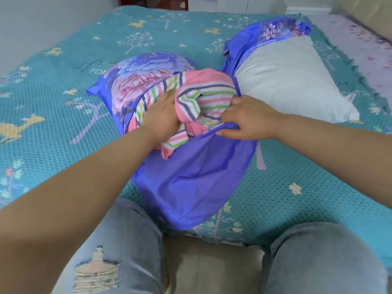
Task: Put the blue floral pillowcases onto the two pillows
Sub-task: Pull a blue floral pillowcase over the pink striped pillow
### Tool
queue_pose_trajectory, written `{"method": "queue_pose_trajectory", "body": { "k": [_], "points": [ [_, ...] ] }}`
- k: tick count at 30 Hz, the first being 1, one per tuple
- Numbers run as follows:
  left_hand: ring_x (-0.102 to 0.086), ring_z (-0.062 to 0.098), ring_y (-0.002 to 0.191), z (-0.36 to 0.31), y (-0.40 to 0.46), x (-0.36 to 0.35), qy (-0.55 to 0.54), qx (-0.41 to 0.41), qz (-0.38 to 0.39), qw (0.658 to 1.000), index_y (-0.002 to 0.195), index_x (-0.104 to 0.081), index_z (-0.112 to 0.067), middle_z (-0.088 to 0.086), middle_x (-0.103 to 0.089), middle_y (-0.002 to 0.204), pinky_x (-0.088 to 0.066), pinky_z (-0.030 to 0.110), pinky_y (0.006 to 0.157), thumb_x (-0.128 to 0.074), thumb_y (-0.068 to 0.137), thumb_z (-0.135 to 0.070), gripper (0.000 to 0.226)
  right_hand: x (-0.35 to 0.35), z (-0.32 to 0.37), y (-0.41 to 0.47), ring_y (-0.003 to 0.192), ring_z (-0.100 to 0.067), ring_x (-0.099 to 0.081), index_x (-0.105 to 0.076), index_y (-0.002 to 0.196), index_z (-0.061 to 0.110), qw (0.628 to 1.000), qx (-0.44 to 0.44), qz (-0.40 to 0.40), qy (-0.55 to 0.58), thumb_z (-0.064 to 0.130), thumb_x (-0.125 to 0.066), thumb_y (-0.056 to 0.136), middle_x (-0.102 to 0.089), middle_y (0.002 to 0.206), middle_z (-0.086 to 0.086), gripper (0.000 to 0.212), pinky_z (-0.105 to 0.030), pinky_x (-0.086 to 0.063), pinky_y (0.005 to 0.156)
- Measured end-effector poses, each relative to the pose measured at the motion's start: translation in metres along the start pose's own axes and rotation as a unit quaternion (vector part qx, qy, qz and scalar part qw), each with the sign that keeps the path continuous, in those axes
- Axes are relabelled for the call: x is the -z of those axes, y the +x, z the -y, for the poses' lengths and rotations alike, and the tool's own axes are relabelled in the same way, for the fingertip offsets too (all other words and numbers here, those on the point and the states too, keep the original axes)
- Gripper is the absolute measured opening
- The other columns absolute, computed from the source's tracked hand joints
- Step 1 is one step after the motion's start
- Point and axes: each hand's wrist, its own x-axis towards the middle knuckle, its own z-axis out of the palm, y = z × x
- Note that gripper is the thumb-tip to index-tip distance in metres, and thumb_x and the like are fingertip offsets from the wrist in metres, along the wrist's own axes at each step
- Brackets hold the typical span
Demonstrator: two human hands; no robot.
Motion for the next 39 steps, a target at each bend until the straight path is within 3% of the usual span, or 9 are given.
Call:
{"method": "queue_pose_trajectory", "body": {
  "k": [7,10,13,17,20,26,32,36,39],
  "points": [
    [-0.037,0.021,0.134,-0.05,0.001,-0.014,0.004,0.053,0.147,0.988,0.14,-0.042,-0.016,0.008,-0.04,0.146,-0.028,0.024,0.106,-0.048,0.094,-0.025,0.047,0.016,0.018,-0.009,0.073,-0.028,-0.057,-0.059,0.069,0.012,0.999,-0.013,-0.019,0.036,0.05,-0.045,0.082,-0.06,0.066,-0.005,0.042,-0.035,-0.048,0.066],
    [-0.046,0.011,0.124,-0.041,0.008,0.014,-0.24,0.042,0.341,0.908,0.136,-0.047,-0.017,0.003,-0.049,0.14,-0.033,0.016,0.1,-0.067,0.082,-0.011,0.058,0.009,0.018,-0.022,0.084,-0.03,-0.056,-0.062,0.081,0.013,0.997,-0.071,-0.012,0.041,0.051,-0.047,0.081,-0.063,0.077,-0.006,0.041,-0.04,-0.052,0.07],
    [-0.04,0.006,0.131,-0.04,0.007,0.042,-0.46,0.045,0.274,0.843,0.142,-0.032,-0.026,-0.006,-0.043,0.142,-0.038,0.03,0.107,-0.068,0.07,-0.004,0.084,0.001,0.029,-0.033,0.095,-0.035,-0.055,-0.065,0.092,0.014,0.986,-0.141,-0.011,0.09,0.049,-0.045,0.075,-0.065,0.093,-0.012,0.044,-0.046,-0.051,0.078],
    [-0.04,0.007,0.123,-0.076,-0.007,0.045,-0.254,-0.137,-0.036,0.957,0.118,-0.063,-0.021,-0.002,-0.052,0.132,-0.023,0.024,0.109,-0.063,0.079,-0.028,0.039,0.01,0.041,-0.024,0.105,-0.031,-0.05,-0.061,0.114,0.014,0.966,-0.207,-0.014,0.157,0.044,-0.044,0.07,-0.059,0.114,-0.014,0.056,-0.04,-0.046,0.09],
    [-0.048,0.009,0.111,-0.079,-0.007,0.026,-0.234,-0.121,0.026,0.964,0.102,-0.069,-0.021,-0.004,-0.058,0.115,-0.031,0.027,0.104,-0.065,0.076,-0.03,0.028,0.014,0.048,-0.023,0.102,-0.028,-0.05,-0.056,0.123,0.015,0.967,-0.205,-0.006,0.154,0.05,-0.042,0.076,-0.06,0.115,-0.013,0.06,-0.036,-0.044,0.092],
    [-0.042,0.016,0.071,-0.073,-0.001,0.005,-0.147,0.008,0.189,0.971,0.067,-0.055,-0.014,0.003,-0.052,0.074,-0.033,0.028,0.06,-0.054,0.083,-0.005,0.018,0.031,0.066,-0.018,0.072,-0.023,-0.052,-0.057,0.059,0.02,0.98,-0.153,-0.053,0.113,0.043,-0.043,0.065,-0.043,0.06,0.009,0.027,-0.029,-0.025,0.072],
    [-0.054,0.004,0.066,-0.09,-0.006,0.037,-0.42,0.202,0.305,0.83,0.082,-0.058,-0.016,-0.009,-0.062,0.073,-0.042,0.017,0.065,-0.041,0.099,-0.028,0.027,0.029,0.056,-0.015,0.089,-0.025,-0.053,-0.063,0.078,0.021,0.972,-0.187,0.008,0.142,0.056,-0.036,0.063,-0.058,0.078,0.005,0.046,-0.029,-0.029,0.076],
    [-0.044,0.01,0.061,-0.101,-0.018,0.036,-0.223,0.053,0.137,0.964,0.087,-0.057,-0.016,-0.009,-0.048,0.064,-0.033,0.025,0.057,-0.051,0.091,-0.048,0.033,0.034,0.031,-0.019,0.098,-0.015,-0.045,-0.061,0.085,0.024,0.961,-0.206,0.039,0.18,0.069,-0.042,0.069,-0.049,0.09,0.013,0.052,-0.033,-0.037,0.09],
    [-0.05,0.012,0.077,-0.102,-0.025,0.034,-0.217,0.048,0.17,0.96,0.113,-0.054,-0.019,-0.012,-0.052,0.081,-0.037,0.026,0.066,-0.07,0.078,-0.043,0.045,0.039,0.03,-0.017,0.082,-0.014,-0.046,-0.056,0.074,0.022,0.944,-0.212,0.045,0.248,0.053,-0.059,0.081,-0.05,0.077,0.009,0.032,-0.032,-0.041,0.078]
  ]
}}
